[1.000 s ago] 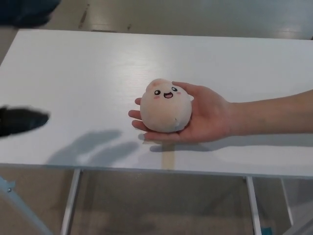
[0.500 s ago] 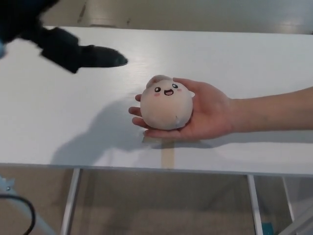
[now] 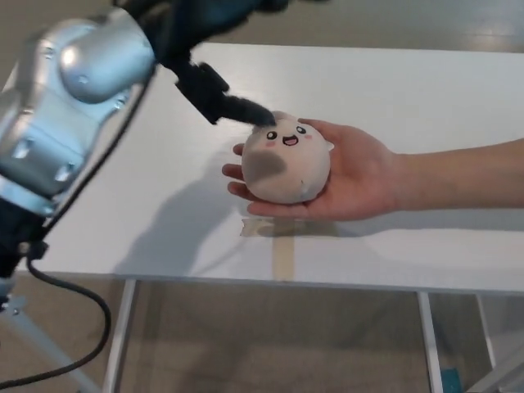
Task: Use the left hand to take the pink dumpling toy on a person's hand and put it on the desk.
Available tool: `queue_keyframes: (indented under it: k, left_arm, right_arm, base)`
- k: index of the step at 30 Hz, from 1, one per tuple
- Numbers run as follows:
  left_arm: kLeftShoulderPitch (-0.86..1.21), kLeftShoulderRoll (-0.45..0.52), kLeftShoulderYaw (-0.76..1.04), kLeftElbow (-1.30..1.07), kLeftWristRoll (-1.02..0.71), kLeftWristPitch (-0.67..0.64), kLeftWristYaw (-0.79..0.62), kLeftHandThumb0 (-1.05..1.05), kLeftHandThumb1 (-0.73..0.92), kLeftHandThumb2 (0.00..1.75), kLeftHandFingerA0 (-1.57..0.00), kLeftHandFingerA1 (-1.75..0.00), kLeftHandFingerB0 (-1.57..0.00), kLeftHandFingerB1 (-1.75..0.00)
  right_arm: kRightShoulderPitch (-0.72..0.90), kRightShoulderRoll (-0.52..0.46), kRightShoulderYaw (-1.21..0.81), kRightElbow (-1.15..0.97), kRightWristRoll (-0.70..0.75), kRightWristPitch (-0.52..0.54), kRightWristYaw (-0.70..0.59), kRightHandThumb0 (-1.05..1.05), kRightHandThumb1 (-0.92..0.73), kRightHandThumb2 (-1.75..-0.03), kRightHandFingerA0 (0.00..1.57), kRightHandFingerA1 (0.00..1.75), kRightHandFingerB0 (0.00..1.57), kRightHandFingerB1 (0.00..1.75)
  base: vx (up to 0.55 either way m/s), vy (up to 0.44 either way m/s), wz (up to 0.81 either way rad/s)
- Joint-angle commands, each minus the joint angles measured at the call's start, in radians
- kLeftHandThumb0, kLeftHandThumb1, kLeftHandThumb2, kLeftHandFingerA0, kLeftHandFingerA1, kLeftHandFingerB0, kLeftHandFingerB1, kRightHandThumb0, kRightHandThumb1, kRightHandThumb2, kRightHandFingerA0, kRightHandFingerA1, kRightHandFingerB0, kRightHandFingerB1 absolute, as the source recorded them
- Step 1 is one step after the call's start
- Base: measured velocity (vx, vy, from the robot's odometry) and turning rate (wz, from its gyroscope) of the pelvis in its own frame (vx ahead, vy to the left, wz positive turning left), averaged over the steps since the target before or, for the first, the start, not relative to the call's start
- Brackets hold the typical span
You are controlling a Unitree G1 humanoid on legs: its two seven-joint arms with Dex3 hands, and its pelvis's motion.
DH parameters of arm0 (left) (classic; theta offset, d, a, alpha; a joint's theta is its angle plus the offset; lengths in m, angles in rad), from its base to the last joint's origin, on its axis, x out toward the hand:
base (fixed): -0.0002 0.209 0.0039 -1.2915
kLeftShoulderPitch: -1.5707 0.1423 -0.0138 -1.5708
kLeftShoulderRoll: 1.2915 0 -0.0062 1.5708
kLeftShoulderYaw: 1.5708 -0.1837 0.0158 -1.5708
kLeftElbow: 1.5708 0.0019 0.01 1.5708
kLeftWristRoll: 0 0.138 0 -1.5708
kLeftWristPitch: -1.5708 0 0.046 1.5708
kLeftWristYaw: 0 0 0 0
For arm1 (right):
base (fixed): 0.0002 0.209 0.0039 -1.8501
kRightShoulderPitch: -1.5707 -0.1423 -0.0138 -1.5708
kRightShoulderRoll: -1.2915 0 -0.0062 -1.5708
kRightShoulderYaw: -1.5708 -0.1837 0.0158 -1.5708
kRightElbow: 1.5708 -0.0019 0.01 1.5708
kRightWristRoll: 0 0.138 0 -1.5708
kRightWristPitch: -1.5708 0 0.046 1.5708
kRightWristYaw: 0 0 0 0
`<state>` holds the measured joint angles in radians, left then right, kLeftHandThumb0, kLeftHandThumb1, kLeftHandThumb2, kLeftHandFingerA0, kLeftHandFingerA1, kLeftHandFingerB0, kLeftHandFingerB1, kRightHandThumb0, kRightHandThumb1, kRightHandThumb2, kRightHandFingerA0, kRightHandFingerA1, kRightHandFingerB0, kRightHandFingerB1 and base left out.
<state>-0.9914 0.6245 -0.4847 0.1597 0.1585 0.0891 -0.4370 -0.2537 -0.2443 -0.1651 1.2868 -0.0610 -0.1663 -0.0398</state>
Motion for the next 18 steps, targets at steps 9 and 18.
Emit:
queue_keyframes:
  k: [9,18]
  left_arm:
    - [-0.055,-0.129,-0.242,0.252,0.325,0.126,-0.048,-0.28,0.21,0.82,-0.07,-0.51,-0.07,-0.49]
    - [-0.019,-0.175,-0.243,0.235,0.371,0.146,-0.068,-0.28,0.21,0.82,-0.07,-0.51,-0.07,-0.49]
  right_arm:
    - [0.004,-0.007,-0.011,0.007,0.017,0.013,0.021,-0.18,-0.67,-0.59,0.62,0.46,0.5,0.42]
    - [0.005,-0.008,-0.009,0.005,0.012,0.017,0.023,-0.18,-0.67,-0.59,0.62,0.46,0.51,0.42]
  base:
    - [0.0,0.0,0.0]
    - [0.0,0.0,0.0]
